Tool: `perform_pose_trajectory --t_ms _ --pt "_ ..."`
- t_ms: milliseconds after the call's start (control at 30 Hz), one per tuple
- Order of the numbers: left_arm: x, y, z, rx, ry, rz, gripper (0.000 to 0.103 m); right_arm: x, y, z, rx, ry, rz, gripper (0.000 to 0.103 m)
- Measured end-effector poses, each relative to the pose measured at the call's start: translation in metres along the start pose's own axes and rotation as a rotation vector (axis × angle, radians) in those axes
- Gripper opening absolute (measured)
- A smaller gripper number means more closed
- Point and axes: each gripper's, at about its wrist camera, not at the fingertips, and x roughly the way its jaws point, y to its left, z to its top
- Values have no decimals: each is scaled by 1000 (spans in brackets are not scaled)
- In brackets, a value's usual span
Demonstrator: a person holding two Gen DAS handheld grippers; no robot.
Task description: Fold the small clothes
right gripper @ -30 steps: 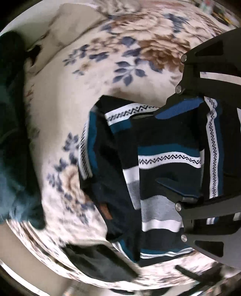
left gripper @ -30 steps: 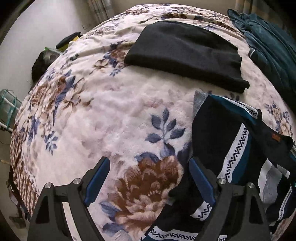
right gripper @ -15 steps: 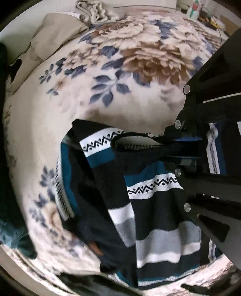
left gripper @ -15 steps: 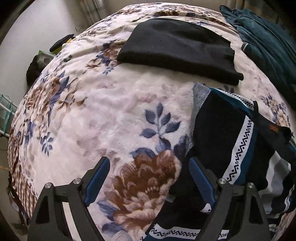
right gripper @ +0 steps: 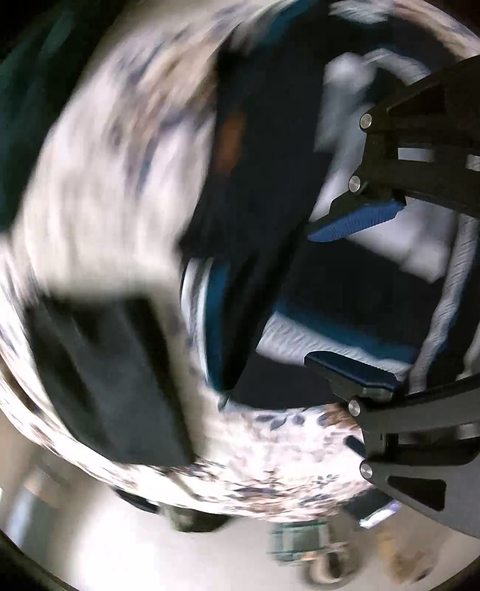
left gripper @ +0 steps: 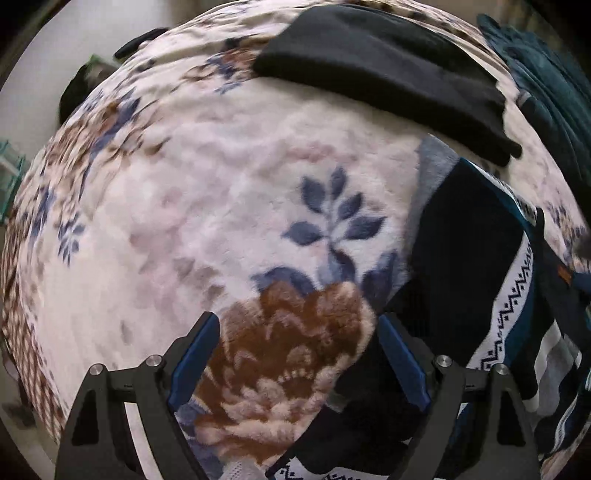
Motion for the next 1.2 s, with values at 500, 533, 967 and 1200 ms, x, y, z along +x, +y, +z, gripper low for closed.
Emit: perform_pose_trajectory --t_ms 500,533,967,1200 --pt "28 15 -22 -102 88 -25 87 69 3 58 89 106 6 5" --pt "28 17 -18 -103 88 -28 87 68 2 61 94 116 32 9" --pt "-3 2 36 -10 -25 -48 87 65 16 90 -49 151 2 54" --pt "-13 -38 52 139 -95 -40 87 -31 -82 19 118 -14 -108 59"
